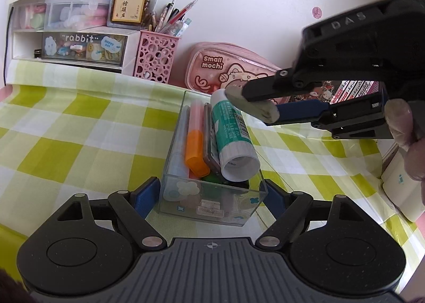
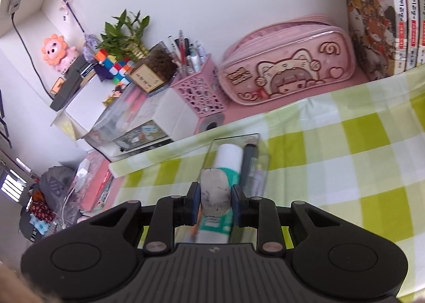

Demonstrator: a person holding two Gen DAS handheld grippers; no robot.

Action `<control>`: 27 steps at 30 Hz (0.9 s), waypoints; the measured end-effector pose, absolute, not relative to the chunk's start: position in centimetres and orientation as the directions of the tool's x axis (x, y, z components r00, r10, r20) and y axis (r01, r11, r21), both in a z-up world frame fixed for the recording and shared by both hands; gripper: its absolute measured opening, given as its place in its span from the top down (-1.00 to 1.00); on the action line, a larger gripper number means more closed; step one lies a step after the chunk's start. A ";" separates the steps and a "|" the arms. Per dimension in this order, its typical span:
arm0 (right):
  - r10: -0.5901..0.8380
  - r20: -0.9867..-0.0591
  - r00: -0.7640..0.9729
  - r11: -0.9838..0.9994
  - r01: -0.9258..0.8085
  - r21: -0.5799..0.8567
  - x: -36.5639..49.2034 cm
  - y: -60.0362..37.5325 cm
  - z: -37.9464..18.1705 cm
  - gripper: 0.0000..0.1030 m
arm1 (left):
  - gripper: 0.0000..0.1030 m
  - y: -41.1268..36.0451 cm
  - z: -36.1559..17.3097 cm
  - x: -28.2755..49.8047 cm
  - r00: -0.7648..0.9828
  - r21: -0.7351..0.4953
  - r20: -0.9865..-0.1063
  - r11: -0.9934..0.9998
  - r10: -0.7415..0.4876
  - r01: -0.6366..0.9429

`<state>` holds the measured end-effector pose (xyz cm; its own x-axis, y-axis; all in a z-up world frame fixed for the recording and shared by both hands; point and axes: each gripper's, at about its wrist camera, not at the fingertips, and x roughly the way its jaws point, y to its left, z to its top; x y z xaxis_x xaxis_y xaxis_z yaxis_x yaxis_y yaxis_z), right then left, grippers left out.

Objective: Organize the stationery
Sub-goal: 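Carry the white eraser into the clear box and release it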

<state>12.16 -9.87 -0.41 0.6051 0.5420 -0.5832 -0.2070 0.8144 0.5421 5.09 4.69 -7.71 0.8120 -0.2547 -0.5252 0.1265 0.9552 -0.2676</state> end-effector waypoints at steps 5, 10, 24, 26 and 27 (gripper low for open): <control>0.501 -0.634 0.589 0.847 -0.182 0.499 12.4 -7.8 -0.5 0.20 | -0.56 4.8 -7.7 5.1 0.810 -0.273 -0.525 0.953 -0.259 0.128; 0.456 -0.654 0.603 0.878 -0.185 0.442 12.3 -6.8 -0.1 0.17 | -0.56 4.8 -7.7 5.1 0.810 -0.274 -0.525 0.953 -0.259 0.128; 0.487 -0.620 0.615 0.858 -0.206 0.470 11.0 -8.2 0.4 0.16 | -0.56 4.8 -7.7 5.2 0.808 -0.276 -0.526 0.952 -0.264 0.131; 0.476 -0.609 0.635 0.863 -0.205 0.461 10.1 -9.0 0.4 0.11 | -0.58 4.9 -7.7 5.3 0.805 -0.278 -0.530 0.951 -0.267 0.132; 0.469 -0.607 0.642 0.867 -0.203 0.455 9.6 -9.4 0.4 0.09 | -0.59 4.9 -7.6 5.2 0.802 -0.277 -0.534 0.952 -0.269 0.135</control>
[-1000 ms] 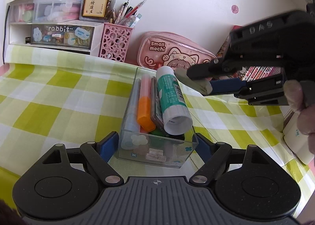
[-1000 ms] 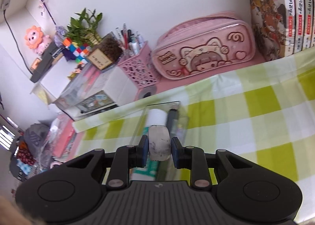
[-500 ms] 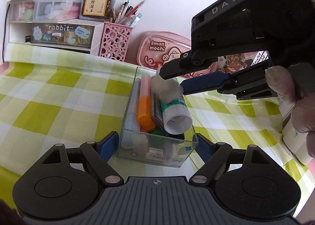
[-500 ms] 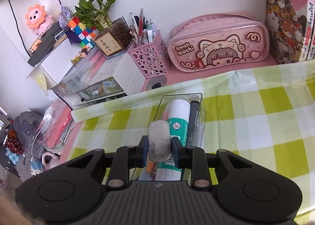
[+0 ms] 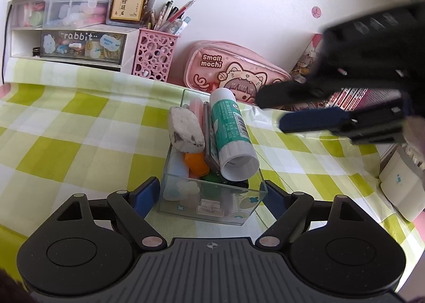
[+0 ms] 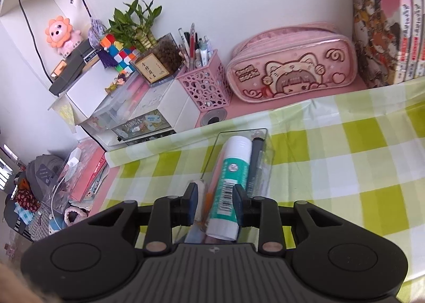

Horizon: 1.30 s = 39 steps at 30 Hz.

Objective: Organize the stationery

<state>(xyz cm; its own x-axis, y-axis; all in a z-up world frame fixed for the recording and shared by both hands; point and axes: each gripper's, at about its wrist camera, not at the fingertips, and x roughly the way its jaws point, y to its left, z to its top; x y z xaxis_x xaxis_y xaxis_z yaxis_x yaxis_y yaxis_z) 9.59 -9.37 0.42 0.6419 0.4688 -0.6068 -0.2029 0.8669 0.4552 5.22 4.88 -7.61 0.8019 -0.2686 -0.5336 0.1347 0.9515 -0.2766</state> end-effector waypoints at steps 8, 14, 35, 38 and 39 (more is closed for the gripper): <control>0.325 -0.619 0.715 0.934 -0.138 0.331 4.1 -13.0 0.0 -0.38 | -0.87 4.7 -4.6 3.5 0.730 -0.238 -0.647 0.968 -0.219 0.079; 0.194 -0.612 0.767 0.968 -0.049 0.247 -0.2 -14.8 0.6 -0.67 | -0.90 3.4 -1.4 0.7 0.727 -0.108 -0.681 0.994 -0.084 0.013; 0.092 -0.601 0.794 0.985 0.017 0.174 -4.5 -17.9 0.8 -0.88 | -0.90 0.9 0.2 -1.4 0.714 -0.045 -0.699 0.999 -0.051 0.027; 0.092 -0.596 0.798 0.985 0.016 0.173 -4.6 -17.9 1.0 -0.88 | -0.90 0.8 0.1 -1.5 0.713 -0.040 -0.699 0.999 -0.052 0.034; 0.093 -0.595 0.798 0.985 0.014 0.173 -4.6 -17.9 1.0 -0.88 | -0.90 0.8 0.1 -1.5 0.714 -0.039 -0.698 0.999 -0.052 0.035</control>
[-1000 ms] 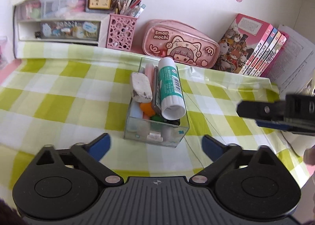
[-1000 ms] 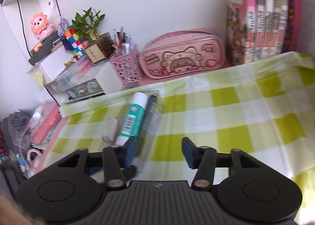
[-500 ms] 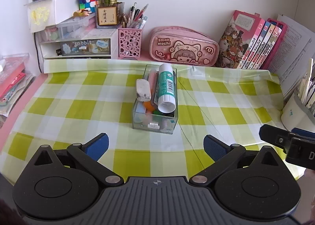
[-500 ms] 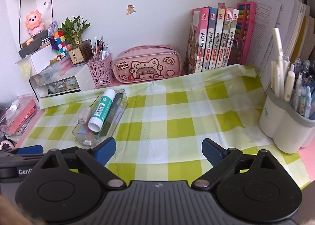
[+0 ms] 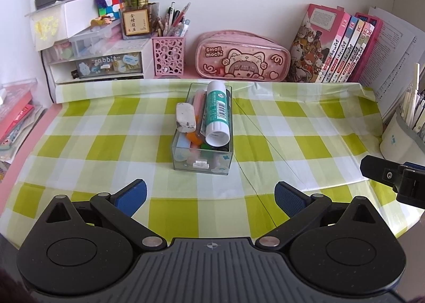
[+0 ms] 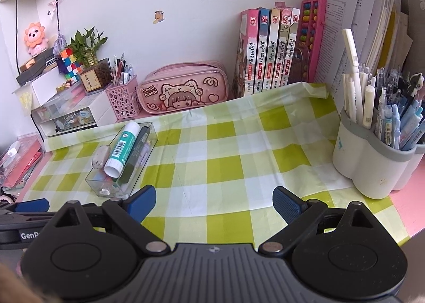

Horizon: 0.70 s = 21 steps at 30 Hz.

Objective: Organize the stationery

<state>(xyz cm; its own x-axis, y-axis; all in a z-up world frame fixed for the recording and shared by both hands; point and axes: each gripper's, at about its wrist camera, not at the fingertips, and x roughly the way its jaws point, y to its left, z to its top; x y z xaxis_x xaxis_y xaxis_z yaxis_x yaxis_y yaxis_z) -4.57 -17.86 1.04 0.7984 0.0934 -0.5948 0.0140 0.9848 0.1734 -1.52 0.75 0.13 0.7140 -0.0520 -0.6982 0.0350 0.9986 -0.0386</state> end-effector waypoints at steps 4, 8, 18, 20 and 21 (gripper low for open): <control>0.098 -0.595 0.798 0.985 0.007 0.172 -4.5 -17.7 1.1 -0.88 | -0.90 0.8 0.2 -1.5 0.715 -0.036 -0.697 0.999 -0.049 0.034; 0.107 -0.596 0.795 0.985 -0.004 0.173 -4.5 -17.4 1.1 -0.88 | -0.90 0.8 0.2 -1.5 0.715 -0.036 -0.697 0.999 -0.050 0.036; 0.113 -0.603 0.789 0.985 -0.008 0.173 -4.2 -17.3 1.0 -0.88 | -0.90 0.9 0.2 -1.5 0.715 -0.036 -0.698 0.999 -0.052 0.037; 0.113 -0.604 0.789 0.985 -0.008 0.173 -4.2 -17.4 1.0 -0.88 | -0.90 0.9 0.1 -1.5 0.715 -0.036 -0.697 0.999 -0.052 0.037; 0.113 -0.604 0.789 0.985 -0.008 0.173 -4.2 -17.4 1.0 -0.88 | -0.90 0.9 0.1 -1.5 0.715 -0.036 -0.698 0.999 -0.051 0.036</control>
